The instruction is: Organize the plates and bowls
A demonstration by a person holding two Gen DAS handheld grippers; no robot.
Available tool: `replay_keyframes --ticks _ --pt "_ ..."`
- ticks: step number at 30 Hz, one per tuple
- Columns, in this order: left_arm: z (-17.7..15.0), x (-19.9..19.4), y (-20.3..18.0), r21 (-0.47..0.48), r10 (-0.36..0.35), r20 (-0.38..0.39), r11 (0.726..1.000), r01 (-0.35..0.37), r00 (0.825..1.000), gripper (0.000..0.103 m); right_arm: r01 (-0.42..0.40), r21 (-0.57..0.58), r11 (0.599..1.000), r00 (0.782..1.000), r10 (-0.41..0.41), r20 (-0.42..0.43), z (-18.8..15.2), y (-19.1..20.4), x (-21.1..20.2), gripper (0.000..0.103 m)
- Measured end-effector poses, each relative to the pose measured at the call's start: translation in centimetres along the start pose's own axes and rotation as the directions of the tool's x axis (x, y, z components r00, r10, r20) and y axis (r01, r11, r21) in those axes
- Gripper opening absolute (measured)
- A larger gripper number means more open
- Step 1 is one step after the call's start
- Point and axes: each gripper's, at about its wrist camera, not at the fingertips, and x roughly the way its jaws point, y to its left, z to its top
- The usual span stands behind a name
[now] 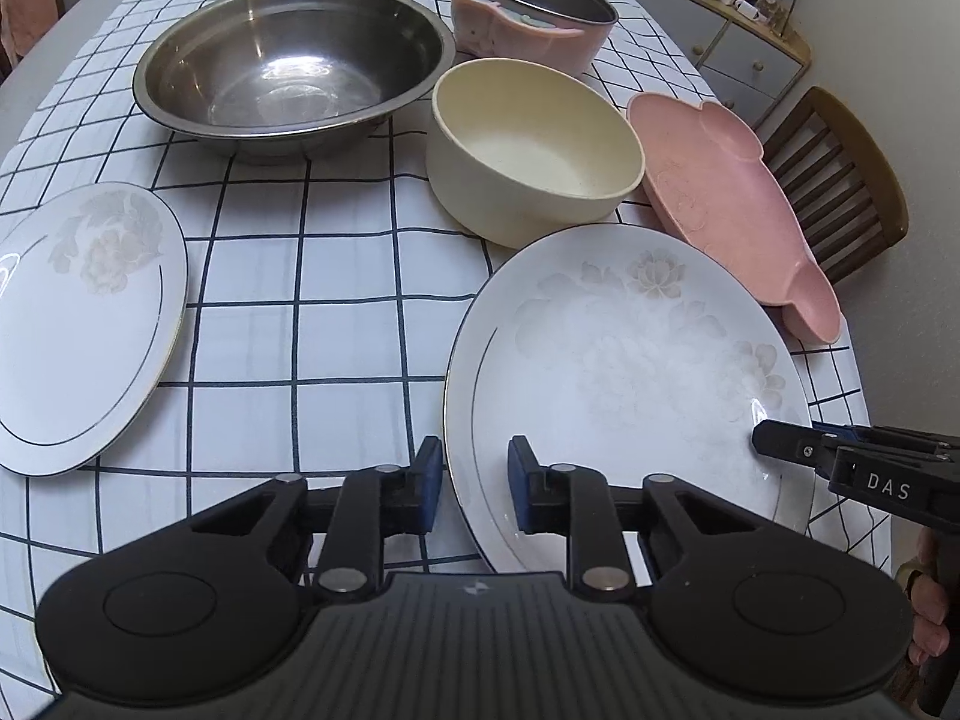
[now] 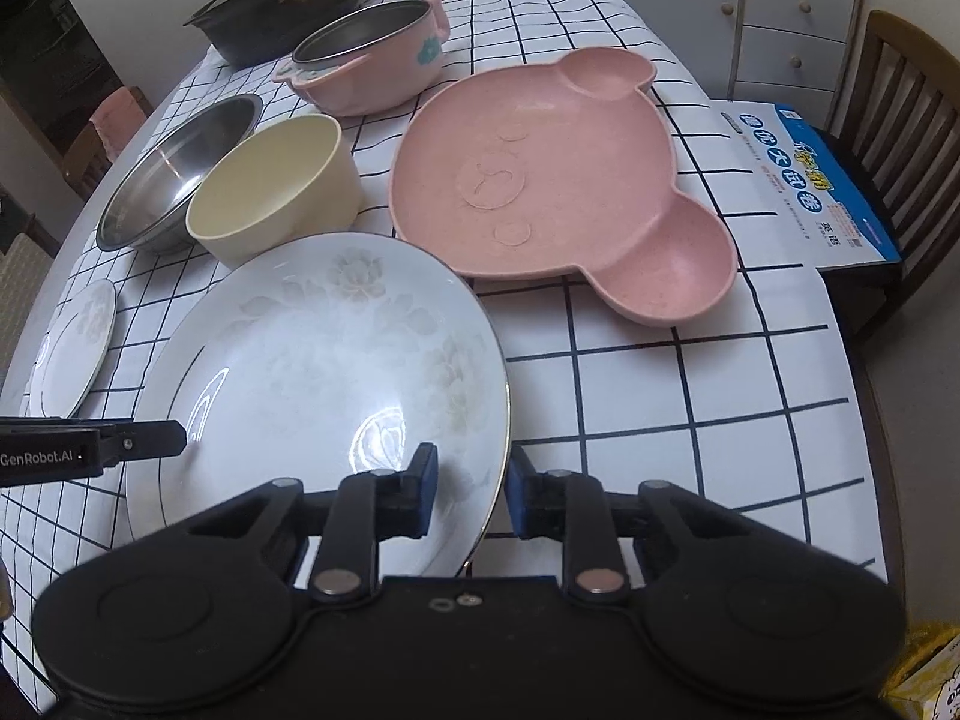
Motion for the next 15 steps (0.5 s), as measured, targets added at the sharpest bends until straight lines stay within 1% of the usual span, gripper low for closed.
replay_keyframes --ticks 4,10,15 --pt "0.0 0.3 0.1 -0.019 0.010 -0.004 1.000 -0.010 1.000 0.015 -0.024 0.019 1.000 1.000 0.025 -0.012 0.3 -0.7 0.2 0.017" --pt "-0.4 -0.1 -0.3 -0.006 0.034 0.000 0.999 -0.034 0.999 0.014 -0.023 -0.009 1.000 1.000 0.023 -0.007 0.2 -0.6 0.2 0.016" --pt "-1.8 -0.7 -0.4 -0.023 0.032 -0.019 0.999 -0.032 0.999 0.014 -0.048 -0.029 0.998 0.999 0.048 -0.014 -0.5 -0.8 -0.6 0.014"
